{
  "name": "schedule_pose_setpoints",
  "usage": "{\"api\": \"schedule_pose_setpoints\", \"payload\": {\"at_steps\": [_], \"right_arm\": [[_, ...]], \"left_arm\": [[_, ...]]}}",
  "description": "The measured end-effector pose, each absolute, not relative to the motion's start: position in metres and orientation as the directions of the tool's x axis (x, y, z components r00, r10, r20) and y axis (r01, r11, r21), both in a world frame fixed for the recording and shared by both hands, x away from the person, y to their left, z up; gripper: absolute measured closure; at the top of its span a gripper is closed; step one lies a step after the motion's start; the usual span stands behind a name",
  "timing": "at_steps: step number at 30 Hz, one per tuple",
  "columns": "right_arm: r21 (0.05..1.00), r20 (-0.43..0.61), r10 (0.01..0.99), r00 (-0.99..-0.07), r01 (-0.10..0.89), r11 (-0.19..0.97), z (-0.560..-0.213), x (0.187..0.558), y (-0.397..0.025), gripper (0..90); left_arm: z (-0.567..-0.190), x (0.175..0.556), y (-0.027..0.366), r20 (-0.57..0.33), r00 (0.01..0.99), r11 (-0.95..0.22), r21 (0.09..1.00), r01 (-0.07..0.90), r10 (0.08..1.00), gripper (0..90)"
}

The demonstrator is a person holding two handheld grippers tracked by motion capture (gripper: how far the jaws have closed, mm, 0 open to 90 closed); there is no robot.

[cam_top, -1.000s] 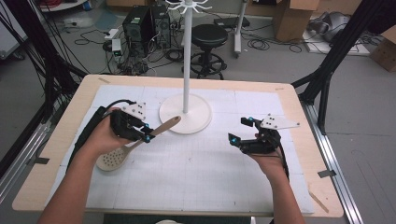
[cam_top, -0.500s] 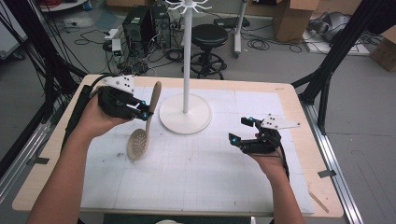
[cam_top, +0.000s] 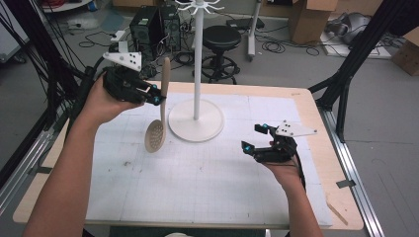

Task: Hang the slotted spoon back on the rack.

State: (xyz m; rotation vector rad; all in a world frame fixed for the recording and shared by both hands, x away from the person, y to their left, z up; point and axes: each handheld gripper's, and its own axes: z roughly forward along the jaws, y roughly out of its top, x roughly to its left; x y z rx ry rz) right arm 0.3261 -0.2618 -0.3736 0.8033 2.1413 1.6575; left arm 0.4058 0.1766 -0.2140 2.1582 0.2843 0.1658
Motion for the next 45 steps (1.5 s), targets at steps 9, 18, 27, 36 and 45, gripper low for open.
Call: {"api": "schedule_pose_setpoints", "payload": {"at_steps": [9,18,27,36,45], "right_arm": [[0.956,0.091,0.601,-0.794,0.238,0.169,-0.374,0.326,-0.262,14.7],[0.958,0.096,0.601,-0.794,0.237,0.161,-0.374,0.327,-0.263,14.7],[0.959,0.099,0.599,-0.795,0.236,0.155,-0.374,0.327,-0.264,14.7],[0.959,0.102,0.600,-0.794,0.239,0.154,-0.374,0.327,-0.263,14.7],[0.960,0.098,0.600,-0.794,0.235,0.155,-0.374,0.327,-0.264,14.7]], "left_arm": [[-0.178,0.435,0.173,0.000,0.952,-0.538,0.825,0.173,0.306,74.7],[-0.158,0.457,0.163,0.003,0.937,-0.553,0.808,0.202,0.348,74.7],[-0.144,0.469,0.167,-0.008,0.922,-0.537,0.811,0.233,0.388,74.6],[-0.139,0.478,0.157,0.001,0.912,-0.564,0.786,0.252,0.410,74.6],[-0.144,0.485,0.152,-0.003,0.907,-0.578,0.769,0.272,0.422,74.6]]}}
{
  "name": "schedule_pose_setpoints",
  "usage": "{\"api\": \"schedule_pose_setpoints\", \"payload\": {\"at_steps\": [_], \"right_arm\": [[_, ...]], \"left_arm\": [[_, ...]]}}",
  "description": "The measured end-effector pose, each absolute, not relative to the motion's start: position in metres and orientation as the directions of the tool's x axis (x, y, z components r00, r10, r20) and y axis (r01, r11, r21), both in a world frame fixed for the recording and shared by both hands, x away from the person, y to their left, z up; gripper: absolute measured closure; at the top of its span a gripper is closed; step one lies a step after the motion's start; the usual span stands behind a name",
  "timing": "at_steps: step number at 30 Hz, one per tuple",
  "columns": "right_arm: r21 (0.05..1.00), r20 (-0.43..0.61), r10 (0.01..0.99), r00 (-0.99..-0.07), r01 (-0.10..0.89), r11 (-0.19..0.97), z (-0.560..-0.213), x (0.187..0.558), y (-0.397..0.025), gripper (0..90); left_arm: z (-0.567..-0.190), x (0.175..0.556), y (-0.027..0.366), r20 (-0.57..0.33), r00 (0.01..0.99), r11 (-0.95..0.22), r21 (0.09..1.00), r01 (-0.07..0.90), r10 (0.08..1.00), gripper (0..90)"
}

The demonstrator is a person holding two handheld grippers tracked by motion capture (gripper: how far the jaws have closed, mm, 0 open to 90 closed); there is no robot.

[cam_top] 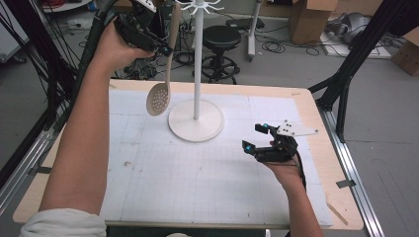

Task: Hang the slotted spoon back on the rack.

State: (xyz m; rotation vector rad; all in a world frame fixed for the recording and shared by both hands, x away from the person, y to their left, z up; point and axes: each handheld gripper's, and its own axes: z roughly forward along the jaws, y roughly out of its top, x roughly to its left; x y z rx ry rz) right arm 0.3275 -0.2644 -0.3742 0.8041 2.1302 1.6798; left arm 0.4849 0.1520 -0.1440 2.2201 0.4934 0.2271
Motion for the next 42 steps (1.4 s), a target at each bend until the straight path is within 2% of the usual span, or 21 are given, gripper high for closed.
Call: {"api": "schedule_pose_setpoints", "payload": {"at_steps": [17,18,19,25,27,28,36,38,42], "right_arm": [[0.959,0.099,0.597,-0.796,0.237,0.157,-0.374,0.327,-0.264,14.7],[0.959,0.099,0.596,-0.797,0.237,0.157,-0.374,0.327,-0.264,14.7],[0.959,0.099,0.596,-0.797,0.237,0.157,-0.374,0.327,-0.264,14.7],[0.958,0.097,0.594,-0.799,0.237,0.162,-0.375,0.327,-0.263,14.7],[0.958,0.096,0.594,-0.798,0.237,0.162,-0.375,0.326,-0.262,14.7],[0.959,0.092,0.594,-0.799,0.233,0.165,-0.375,0.326,-0.262,14.7],[0.958,0.090,0.593,-0.800,0.232,0.167,-0.374,0.325,-0.262,14.7],[0.957,0.095,0.593,-0.800,0.237,0.167,-0.374,0.325,-0.261,14.7],[0.957,0.095,0.593,-0.800,0.238,0.167,-0.374,0.325,-0.261,14.7]], "left_arm": [[-0.152,0.495,0.143,0.006,0.894,-0.577,0.766,0.284,0.448,73.0],[-0.155,0.495,0.146,0.011,0.879,-0.561,0.773,0.294,0.476,56.3],[-0.155,0.495,0.146,0.011,0.879,-0.561,0.773,0.294,0.476,54.0],[-0.164,0.490,0.153,-0.011,0.877,-0.578,0.748,0.327,0.481,46.8],[-0.164,0.487,0.155,-0.006,0.879,-0.567,0.762,0.312,0.476,44.4],[-0.165,0.484,0.161,-0.029,0.885,-0.523,0.797,0.301,0.465,42.2],[-0.175,0.473,0.174,-0.038,0.882,-0.515,0.800,0.308,0.469,38.5],[-0.176,0.470,0.177,-0.031,0.879,-0.522,0.795,0.310,0.475,35.1],[-0.180,0.460,0.184,-0.039,0.883,-0.488,0.822,0.294,0.468,32.8]]}}
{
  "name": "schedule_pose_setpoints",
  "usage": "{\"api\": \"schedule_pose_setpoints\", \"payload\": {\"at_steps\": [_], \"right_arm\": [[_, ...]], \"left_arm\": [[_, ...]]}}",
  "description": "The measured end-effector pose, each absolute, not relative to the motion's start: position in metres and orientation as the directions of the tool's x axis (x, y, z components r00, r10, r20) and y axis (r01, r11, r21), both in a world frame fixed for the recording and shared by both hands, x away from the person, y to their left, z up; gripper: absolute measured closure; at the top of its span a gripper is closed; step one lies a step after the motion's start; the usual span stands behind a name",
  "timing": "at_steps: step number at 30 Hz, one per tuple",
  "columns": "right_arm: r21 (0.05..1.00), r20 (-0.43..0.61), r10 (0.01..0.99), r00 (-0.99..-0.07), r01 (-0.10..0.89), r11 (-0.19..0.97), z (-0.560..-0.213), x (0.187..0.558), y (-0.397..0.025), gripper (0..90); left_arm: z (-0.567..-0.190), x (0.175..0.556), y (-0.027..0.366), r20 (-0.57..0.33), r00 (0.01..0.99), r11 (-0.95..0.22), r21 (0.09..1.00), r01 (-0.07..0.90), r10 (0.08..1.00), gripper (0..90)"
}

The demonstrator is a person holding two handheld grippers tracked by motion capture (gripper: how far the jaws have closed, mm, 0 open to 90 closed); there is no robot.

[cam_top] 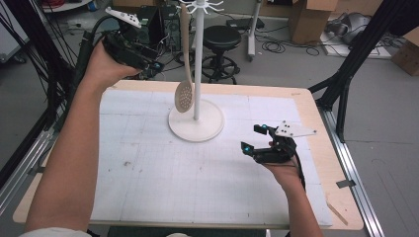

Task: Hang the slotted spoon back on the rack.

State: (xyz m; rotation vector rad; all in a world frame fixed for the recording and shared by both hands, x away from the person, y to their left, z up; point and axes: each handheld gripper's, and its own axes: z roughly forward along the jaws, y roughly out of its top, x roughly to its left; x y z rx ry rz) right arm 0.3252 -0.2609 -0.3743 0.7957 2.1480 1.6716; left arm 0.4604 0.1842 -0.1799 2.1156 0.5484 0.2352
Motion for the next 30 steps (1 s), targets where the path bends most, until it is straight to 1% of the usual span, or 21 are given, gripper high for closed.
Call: {"api": "schedule_pose_setpoints", "payload": {"at_steps": [2,4,7,8,10,12,17,18,22,26,30], "right_arm": [[0.958,0.092,0.592,-0.800,0.234,0.167,-0.374,0.326,-0.261,14.7],[0.957,0.093,0.593,-0.800,0.236,0.168,-0.374,0.325,-0.261,14.7],[0.957,0.093,0.594,-0.799,0.236,0.168,-0.374,0.325,-0.261,14.7],[0.956,0.095,0.594,-0.799,0.239,0.168,-0.374,0.325,-0.261,14.7],[0.957,0.093,0.595,-0.799,0.238,0.169,-0.374,0.325,-0.261,14.7],[0.957,0.093,0.594,-0.799,0.236,0.168,-0.374,0.325,-0.261,14.7],[0.956,0.095,0.595,-0.798,0.239,0.167,-0.374,0.325,-0.261,14.7],[0.957,0.091,0.595,-0.798,0.235,0.169,-0.374,0.325,-0.261,14.7],[0.957,0.089,0.595,-0.799,0.234,0.172,-0.374,0.325,-0.261,14.7],[0.956,0.094,0.598,-0.796,0.240,0.170,-0.375,0.325,-0.262,14.7],[0.955,0.099,0.599,-0.795,0.245,0.167,-0.375,0.325,-0.262,14.7]], "left_arm": [[-0.183,0.456,0.185,-0.042,0.882,-0.497,0.813,0.303,0.469,29.9],[-0.186,0.450,0.188,-0.045,0.888,-0.481,0.828,0.289,0.457,26.4],[-0.192,0.441,0.192,-0.042,0.893,-0.480,0.832,0.280,0.449,25.4],[-0.198,0.435,0.195,-0.048,0.893,-0.460,0.844,0.276,0.447,22.3],[-0.201,0.432,0.197,-0.046,0.892,-0.459,0.845,0.275,0.450,21.5],[-0.213,0.424,0.204,-0.048,0.893,-0.452,0.849,0.273,0.448,19.3],[-0.229,0.414,0.213,-0.057,0.885,-0.431,0.858,0.280,0.462,15.6],[-0.236,0.409,0.216,-0.060,0.885,-0.421,0.863,0.278,0.462,13.5],[-0.247,0.402,0.218,-0.065,0.887,-0.409,0.870,0.275,0.458,11.6],[-0.267,0.389,0.218,-0.072,0.899,-0.400,0.878,0.263,0.432,7.0],[-0.281,0.382,0.220,-0.080,0.901,-0.392,0.882,0.263,0.426,6.6]]}}
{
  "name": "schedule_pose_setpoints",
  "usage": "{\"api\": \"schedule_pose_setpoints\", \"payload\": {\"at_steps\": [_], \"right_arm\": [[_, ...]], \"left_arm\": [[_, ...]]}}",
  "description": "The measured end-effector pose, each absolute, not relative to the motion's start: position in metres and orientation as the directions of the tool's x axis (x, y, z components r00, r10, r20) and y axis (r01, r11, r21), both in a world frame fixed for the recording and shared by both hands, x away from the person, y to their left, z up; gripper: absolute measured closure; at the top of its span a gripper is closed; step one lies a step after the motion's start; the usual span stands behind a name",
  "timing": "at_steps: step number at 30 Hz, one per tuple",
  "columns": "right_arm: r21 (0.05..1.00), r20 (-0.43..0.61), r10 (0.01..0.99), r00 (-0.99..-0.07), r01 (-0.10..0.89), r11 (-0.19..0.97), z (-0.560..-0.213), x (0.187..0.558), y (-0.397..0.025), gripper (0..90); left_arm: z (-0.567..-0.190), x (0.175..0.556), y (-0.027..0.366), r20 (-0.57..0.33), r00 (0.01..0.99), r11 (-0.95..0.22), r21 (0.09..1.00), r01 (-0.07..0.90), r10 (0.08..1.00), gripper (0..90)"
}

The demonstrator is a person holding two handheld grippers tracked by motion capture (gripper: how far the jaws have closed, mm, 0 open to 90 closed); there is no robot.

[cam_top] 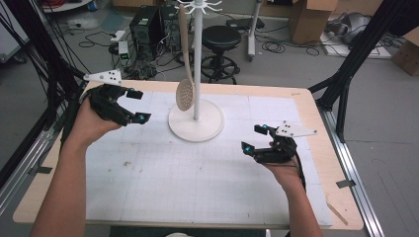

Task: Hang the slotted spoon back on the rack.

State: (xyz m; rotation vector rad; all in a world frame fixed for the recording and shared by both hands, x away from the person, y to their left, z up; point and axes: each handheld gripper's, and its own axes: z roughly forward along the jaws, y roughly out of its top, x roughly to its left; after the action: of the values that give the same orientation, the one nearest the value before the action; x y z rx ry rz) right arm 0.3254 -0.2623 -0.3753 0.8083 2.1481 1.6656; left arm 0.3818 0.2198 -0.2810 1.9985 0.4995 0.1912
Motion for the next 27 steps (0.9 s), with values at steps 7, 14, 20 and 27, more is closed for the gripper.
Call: {"api": "schedule_pose_setpoints", "payload": {"at_steps": [7,14,20,27], "right_arm": [[0.956,0.098,0.602,-0.792,0.244,0.166,-0.376,0.326,-0.264,14.7],[0.955,0.101,0.607,-0.788,0.248,0.163,-0.378,0.328,-0.266,14.7],[0.953,0.110,0.619,-0.778,0.259,0.157,-0.382,0.330,-0.272,14.7],[0.952,0.118,0.620,-0.776,0.267,0.153,-0.383,0.330,-0.274,14.7]], "left_arm": [[-0.313,0.369,0.233,-0.122,0.891,-0.336,0.897,0.288,0.438,1.7],[-0.335,0.358,0.248,-0.157,0.886,-0.276,0.914,0.297,0.436,1.6],[-0.351,0.351,0.253,-0.172,0.892,-0.243,0.925,0.293,0.418,1.6],[-0.384,0.349,0.258,-0.243,0.880,-0.254,0.895,0.366,0.408,1.6]]}}
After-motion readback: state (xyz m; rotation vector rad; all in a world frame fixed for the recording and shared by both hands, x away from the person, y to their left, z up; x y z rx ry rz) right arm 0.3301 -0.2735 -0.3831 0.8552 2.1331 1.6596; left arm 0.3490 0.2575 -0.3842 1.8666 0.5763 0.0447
